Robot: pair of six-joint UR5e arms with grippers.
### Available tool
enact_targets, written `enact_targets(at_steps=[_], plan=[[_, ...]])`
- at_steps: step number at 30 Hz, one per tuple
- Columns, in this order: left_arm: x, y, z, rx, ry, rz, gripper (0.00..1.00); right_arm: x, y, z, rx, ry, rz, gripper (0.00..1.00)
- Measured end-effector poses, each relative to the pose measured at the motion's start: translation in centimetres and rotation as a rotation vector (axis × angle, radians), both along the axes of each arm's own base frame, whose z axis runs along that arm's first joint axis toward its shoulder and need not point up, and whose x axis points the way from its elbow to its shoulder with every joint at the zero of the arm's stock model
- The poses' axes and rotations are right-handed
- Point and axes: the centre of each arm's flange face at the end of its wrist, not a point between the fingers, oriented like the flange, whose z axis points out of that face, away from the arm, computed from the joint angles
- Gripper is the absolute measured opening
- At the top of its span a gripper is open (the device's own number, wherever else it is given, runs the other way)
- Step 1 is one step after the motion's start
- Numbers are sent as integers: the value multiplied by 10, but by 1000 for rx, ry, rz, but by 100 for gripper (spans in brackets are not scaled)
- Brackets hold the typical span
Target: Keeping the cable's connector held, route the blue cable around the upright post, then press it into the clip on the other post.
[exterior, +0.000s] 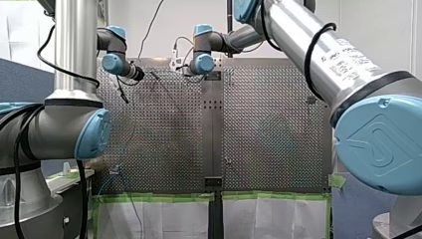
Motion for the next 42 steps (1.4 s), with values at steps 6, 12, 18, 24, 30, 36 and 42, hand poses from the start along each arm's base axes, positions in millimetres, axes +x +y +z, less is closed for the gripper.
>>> enact_targets(at_steps=[6, 12, 18, 24, 30, 36, 42], plan=[[7, 0, -19, 23, 42, 9, 0, -8, -8, -19, 25, 31, -14, 0], [7, -4, -21, 26, 50, 14, 11, -17, -13, -46, 53, 79, -31, 0], [5, -15, -24, 25, 60, 21, 55, -25, -15, -71, 77, 128, -56, 0], [12, -22, -46, 37, 106, 20, 100, -35, -12, -101, 100, 191, -90, 0], [14, -22, -54, 47, 122, 47, 100, -46, -6, -131, 129, 255, -122, 0], [18, -23, -60, 46, 122, 46, 100, -54, 3, -158, 157, 296, -133, 0], [23, -26, -78, 56, 154, 29, 100, -62, 7, -185, 170, 311, -140, 0]])
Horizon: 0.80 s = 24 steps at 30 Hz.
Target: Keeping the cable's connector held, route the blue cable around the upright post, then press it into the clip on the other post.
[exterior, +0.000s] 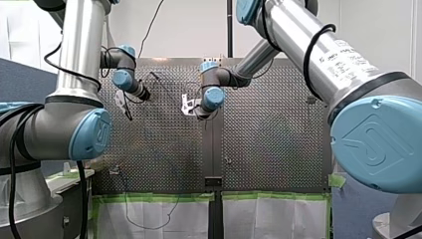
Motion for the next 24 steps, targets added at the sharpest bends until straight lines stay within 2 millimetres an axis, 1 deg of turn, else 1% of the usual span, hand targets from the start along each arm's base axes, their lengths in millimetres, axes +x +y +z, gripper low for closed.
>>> enact_targets(at_steps=[6, 11, 24], plan=[[0, -1, -2, 4, 5, -1, 100, -9, 3, -24, 8, 6, -11, 0], [0, -2, -3, 7, 5, -1, 100, -17, 4, -39, 12, 9, -21, 0], [0, -2, -3, 10, 6, 10, 100, -45, 5, -89, 17, 5, -49, 0]])
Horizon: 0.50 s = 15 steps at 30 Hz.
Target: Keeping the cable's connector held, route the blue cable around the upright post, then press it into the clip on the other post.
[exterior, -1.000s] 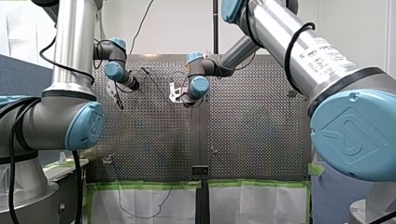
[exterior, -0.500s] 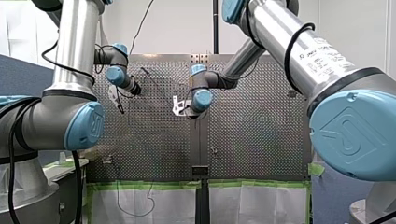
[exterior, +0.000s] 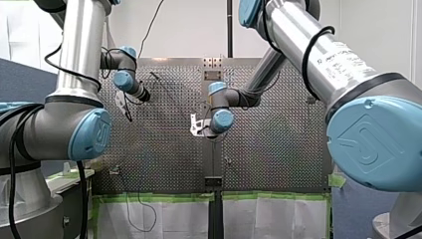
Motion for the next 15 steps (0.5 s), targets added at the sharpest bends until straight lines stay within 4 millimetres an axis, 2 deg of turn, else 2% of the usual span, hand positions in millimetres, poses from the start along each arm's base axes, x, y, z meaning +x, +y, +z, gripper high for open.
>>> enact_targets(at_steps=[5, 15], plan=[[0, -2, 0, -1, -1, -3, 100, -4, 1, -20, -1, 2, 1, 0], [-1, -7, 0, -1, 0, -8, 100, -8, 2, -89, 51, 47, -7, 0]])
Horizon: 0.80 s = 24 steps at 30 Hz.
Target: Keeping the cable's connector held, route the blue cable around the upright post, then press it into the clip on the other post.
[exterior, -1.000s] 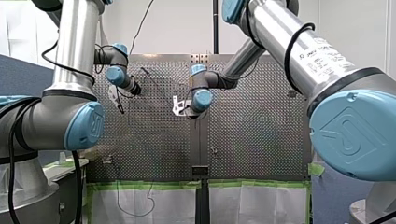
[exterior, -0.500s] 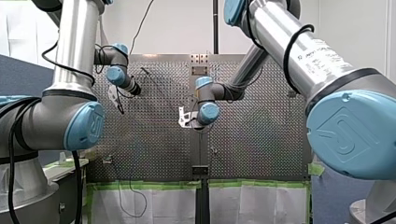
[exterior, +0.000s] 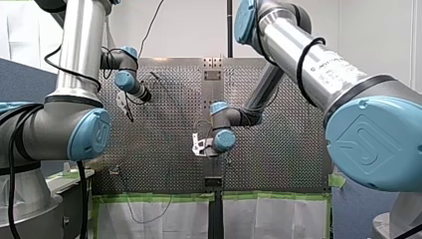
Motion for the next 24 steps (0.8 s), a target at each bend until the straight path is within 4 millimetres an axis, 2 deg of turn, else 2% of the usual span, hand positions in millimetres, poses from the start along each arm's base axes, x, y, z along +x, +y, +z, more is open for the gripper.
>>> enact_targets(at_steps=[6, 12, 24], plan=[[0, -1, 0, 0, -1, -2, 100, -6, -2, -35, 30, 18, -11, 0], [0, -2, 0, 0, 0, -2, 100, -13, -5, -60, 50, 27, -24, 0], [3, -2, -4, 3, -3, 11, 100, -22, -8, -93, 70, 44, -39, 0]])
